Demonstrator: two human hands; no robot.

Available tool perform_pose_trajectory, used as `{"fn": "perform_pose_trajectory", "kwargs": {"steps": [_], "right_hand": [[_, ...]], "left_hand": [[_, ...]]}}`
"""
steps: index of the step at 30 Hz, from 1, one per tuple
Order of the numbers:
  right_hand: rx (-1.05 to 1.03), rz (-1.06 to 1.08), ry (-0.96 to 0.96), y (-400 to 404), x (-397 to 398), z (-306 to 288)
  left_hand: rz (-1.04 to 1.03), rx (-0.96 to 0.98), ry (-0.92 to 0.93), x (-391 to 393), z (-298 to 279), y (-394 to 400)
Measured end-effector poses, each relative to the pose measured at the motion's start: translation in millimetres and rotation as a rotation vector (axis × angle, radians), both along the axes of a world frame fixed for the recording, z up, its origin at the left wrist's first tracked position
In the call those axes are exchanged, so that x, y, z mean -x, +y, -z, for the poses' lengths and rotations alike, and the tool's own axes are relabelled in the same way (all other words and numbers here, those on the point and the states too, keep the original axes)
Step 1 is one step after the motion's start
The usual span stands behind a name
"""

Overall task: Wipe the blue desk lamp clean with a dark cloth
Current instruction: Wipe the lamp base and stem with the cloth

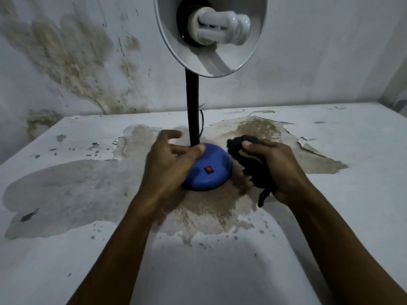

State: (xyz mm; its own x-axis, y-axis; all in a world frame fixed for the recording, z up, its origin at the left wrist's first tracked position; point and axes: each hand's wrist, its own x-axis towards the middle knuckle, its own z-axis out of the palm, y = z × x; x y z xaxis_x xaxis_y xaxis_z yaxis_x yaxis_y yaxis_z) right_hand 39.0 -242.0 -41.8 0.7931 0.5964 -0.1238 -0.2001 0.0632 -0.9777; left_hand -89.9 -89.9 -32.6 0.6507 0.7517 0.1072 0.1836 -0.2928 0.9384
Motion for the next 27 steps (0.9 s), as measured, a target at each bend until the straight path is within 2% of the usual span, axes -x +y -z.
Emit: {"fn": "perform_pose_trajectory", "kwargs": {"steps": [2,4,7,10,13,19,22,27], "right_hand": [[0.048,0.062,0.062,0,-16,0],[0.087,0.036,0.115,5,-28,1],[0.126,-0.01,0.127,23,-43,3],[0.175,-0.023,0.016,50,-53,2],[0.281,-0.009,-0.172,77,-60,1],[0.479,-0.208,-0.354,86,-68,-5],[0.464,-0.224,-0.267,68,-62,0],[0.311,-0.109,0.001,38,-32,11]], "left_hand": [[-0.058,-0.185,0.209,3,10,19],[0.036,-0.23,0.393,1,18,28],[0.154,-0.298,0.518,-10,24,28],[0.154,-0.338,0.513,-20,29,25],[0.112,-0.373,0.503,-25,36,20],[0.026,-0.407,0.502,-26,45,18],[0.009,-0.409,0.505,-27,47,19],[0.005,-0.418,0.482,-27,45,17]]}}
